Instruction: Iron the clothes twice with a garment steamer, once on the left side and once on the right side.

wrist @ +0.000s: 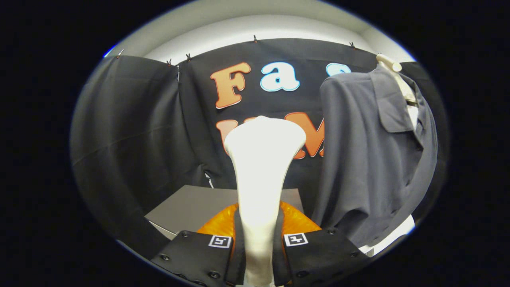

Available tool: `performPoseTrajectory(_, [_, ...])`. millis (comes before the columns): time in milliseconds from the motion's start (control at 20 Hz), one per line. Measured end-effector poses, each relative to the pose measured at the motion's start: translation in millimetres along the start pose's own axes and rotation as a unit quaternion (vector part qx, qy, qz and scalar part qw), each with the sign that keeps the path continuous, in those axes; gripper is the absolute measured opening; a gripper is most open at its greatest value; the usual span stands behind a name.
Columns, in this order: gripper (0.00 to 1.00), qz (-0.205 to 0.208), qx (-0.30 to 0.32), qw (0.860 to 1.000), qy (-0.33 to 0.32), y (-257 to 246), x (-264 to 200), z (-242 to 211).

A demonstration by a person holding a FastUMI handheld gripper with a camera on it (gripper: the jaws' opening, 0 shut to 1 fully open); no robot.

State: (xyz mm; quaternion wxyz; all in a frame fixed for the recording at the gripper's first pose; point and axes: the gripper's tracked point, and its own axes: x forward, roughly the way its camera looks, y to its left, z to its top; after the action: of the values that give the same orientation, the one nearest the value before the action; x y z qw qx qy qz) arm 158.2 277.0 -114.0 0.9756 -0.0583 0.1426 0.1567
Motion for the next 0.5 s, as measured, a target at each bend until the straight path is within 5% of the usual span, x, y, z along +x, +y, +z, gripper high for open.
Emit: performPoseTrajectory(500, [0.34,-0.045,0.002,0.997,-0.055,-87,-78,45])
